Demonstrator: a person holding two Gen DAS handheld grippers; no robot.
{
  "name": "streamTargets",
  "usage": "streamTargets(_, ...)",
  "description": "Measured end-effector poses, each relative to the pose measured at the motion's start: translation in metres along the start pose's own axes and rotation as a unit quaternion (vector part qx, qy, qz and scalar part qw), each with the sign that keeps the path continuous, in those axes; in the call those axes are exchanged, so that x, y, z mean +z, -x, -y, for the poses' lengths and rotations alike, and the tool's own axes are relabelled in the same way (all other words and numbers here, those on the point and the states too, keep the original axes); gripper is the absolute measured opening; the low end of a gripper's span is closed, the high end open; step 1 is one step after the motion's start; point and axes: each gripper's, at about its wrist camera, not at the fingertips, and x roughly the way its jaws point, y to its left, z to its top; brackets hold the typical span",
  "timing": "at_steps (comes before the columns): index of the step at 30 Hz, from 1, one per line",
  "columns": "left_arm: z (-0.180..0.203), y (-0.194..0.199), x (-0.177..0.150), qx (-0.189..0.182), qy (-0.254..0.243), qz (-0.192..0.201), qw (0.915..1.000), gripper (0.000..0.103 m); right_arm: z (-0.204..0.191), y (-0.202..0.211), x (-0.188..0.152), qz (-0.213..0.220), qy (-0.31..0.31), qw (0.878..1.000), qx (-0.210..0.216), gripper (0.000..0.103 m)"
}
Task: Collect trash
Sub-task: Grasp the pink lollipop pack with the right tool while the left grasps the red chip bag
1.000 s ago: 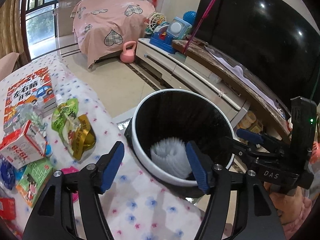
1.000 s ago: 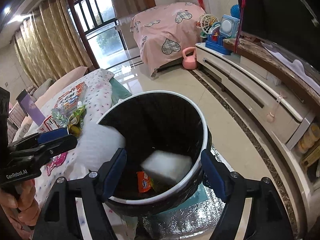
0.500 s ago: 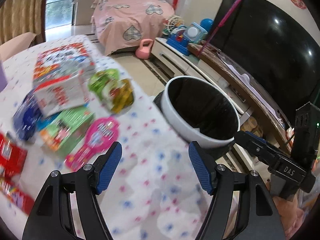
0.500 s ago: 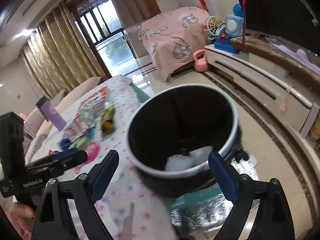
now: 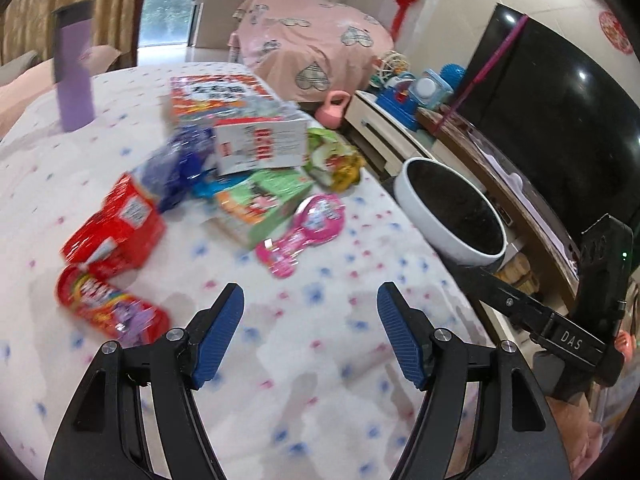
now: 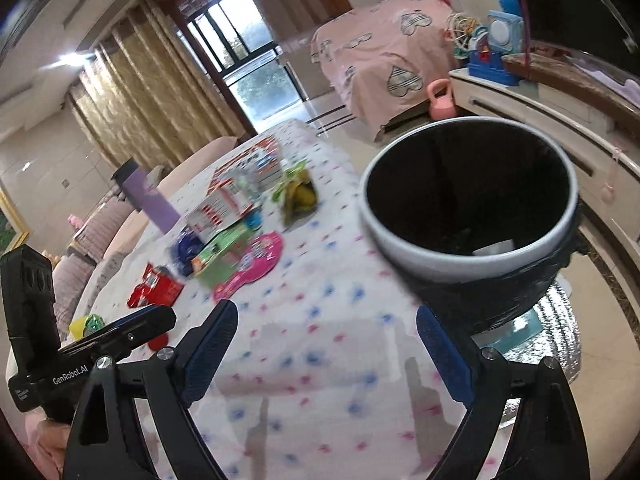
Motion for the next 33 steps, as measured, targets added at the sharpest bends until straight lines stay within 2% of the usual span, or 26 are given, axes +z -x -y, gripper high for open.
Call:
streamTargets(6,-0.027,0.011,-0.013,0.012,0.022,0.003,0.9997,0.071,-0.022,-0.014,-0.010,-0.019,0.009,1.000,0.007,0.092)
streamTargets(21,-0.082,0.039,-0.015,0.046,0.069,0.029,0.9962,0.071,-0.071,-0.040,-0.016,-0.038,0.039,0.998,0.031,0.092)
streamTargets(28,-0.095,0.037,-0.006,0.058,0.068,0.032,0.9955,0.071,-0.078,-0.057,-0.012,-0.043,0.043,0.998,0.025,0.092)
streamTargets(33,-0.099,0.028,0.009,0.066,0.055,0.034,0.9957,0.071,-0.076,-0.074,0.004,-0.044,0.047,0.998,0.015,0.092)
